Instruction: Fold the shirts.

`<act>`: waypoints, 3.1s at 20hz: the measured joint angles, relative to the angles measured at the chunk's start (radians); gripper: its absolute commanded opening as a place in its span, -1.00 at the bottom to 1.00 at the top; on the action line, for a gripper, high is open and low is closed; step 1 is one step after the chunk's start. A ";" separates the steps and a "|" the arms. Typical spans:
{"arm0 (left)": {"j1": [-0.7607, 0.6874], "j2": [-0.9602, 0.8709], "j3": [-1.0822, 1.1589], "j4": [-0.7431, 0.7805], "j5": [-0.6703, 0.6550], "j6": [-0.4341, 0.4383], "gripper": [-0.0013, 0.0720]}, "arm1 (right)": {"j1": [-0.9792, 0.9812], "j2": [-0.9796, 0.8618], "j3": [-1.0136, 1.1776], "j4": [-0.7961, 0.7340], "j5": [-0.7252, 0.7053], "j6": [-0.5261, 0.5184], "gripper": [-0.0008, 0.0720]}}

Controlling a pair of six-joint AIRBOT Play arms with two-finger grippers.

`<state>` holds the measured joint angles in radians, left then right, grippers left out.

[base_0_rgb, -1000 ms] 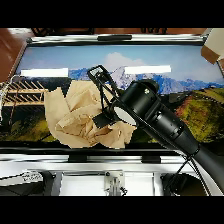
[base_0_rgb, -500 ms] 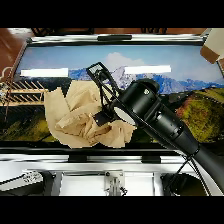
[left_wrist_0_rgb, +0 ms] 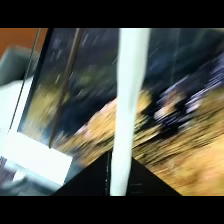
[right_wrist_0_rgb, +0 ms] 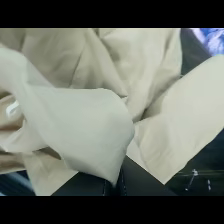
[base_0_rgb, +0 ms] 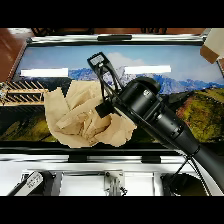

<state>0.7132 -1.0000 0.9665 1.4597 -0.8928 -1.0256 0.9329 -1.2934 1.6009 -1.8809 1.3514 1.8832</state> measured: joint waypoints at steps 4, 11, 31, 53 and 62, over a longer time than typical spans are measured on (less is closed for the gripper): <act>-0.204 0.196 0.000 -0.107 -0.116 -0.004 -0.84 | -0.056 0.005 0.000 -0.023 0.004 0.034 -0.78; -0.760 0.512 -0.030 -0.097 -0.680 -0.054 -0.84 | -0.165 0.008 0.000 -0.038 0.028 0.002 -0.78; -1.175 0.588 -0.393 -0.164 -0.522 -0.097 -0.84 | -0.212 0.101 0.000 0.038 0.098 0.002 -0.78; -1.270 0.358 -0.409 -0.186 -0.249 -0.063 -0.84 | -0.055 0.112 0.065 0.076 0.029 -0.110 -0.78; -1.284 0.212 -0.309 -0.180 -0.084 -0.049 -0.84 | 0.090 0.112 0.065 0.074 0.090 -0.156 -0.78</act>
<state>-0.5705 -0.7876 0.6571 1.2800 -0.9768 -1.0748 1.0233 -1.1812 1.6661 -1.8065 1.4414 1.7267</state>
